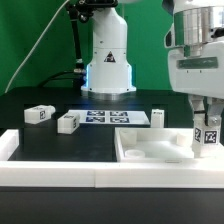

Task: Assemble one leg

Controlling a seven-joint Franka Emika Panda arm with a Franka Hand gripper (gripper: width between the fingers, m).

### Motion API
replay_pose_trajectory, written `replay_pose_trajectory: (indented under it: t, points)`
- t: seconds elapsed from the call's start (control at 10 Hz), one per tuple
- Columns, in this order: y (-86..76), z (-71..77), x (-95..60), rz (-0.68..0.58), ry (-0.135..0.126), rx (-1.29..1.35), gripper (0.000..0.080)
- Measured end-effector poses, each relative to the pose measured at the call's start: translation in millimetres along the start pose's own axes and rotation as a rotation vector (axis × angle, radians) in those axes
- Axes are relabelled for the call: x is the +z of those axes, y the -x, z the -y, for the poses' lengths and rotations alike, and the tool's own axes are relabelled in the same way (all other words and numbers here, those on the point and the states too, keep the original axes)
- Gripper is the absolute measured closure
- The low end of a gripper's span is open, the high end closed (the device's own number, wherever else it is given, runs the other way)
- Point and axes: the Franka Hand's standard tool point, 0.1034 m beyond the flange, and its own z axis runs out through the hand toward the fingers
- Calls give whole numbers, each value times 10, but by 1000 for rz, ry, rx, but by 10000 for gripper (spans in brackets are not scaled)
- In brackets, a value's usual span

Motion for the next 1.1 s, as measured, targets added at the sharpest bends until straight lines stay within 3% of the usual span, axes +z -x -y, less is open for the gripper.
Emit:
replay_pose_trajectory:
  t: [0.5, 1.0, 1.1]
  points:
    - [-88, -3, -13, -15, -19, 458, 505]
    - [-166, -2, -21, -25, -29, 513, 502]
    - [-160, -3, -19, -25, -28, 493, 399]
